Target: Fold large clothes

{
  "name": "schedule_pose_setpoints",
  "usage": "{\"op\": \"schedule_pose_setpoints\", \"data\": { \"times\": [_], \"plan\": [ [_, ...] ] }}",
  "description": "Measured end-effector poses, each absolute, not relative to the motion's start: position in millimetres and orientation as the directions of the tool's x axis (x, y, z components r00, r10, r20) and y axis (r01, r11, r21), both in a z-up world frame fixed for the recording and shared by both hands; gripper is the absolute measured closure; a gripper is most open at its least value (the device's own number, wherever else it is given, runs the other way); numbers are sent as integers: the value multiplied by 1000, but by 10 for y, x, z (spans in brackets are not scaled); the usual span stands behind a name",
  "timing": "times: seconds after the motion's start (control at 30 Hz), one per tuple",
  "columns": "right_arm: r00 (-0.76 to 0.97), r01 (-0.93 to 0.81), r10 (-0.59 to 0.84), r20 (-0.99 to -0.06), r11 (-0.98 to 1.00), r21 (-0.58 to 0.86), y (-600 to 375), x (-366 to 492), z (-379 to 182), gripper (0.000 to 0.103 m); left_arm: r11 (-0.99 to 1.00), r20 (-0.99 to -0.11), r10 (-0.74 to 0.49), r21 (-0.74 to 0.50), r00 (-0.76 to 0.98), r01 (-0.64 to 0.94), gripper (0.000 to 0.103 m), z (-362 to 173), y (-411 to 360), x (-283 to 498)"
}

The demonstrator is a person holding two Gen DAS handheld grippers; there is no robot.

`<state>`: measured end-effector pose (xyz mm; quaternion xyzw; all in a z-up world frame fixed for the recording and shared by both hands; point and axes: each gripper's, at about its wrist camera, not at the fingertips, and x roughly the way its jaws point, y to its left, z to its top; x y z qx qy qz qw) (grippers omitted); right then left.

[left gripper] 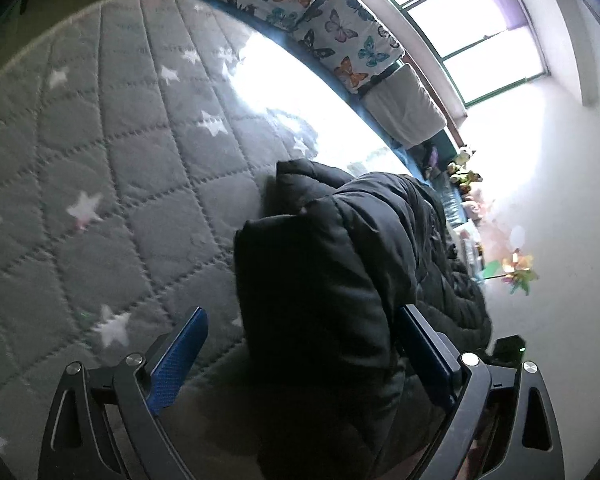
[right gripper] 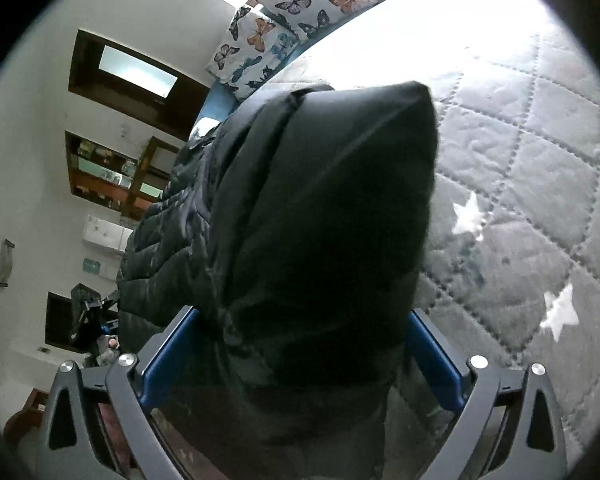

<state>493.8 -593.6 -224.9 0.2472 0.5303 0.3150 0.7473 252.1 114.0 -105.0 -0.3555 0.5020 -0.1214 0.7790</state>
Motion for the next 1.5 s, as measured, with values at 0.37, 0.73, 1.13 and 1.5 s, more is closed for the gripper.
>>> {"op": "schedule_pose_setpoints", "data": {
  "times": [0.37,0.73,1.13,1.5],
  "plan": [
    [169,-239,701,-693,711,661,-5754,4963,-2190,0,611,-628,-672,-770,394,-186,1,-1403,844,2704],
    [134,-277,767,-627,637,720,-5767,4881,-2154,0,632,-632,-682,-762,369,-139,18,-1377,507,2737],
    [137,-253,810,-570,585,771,-5971,4967,-2240,13,624,-635,-683,-764,361,-164,22,-1508,488,2799],
    [282,-341,801,-528,599,725,-6198,4525,-1606,56,705,-657,-632,-707,410,-45,43,-863,-155,2666]
  ]
}}
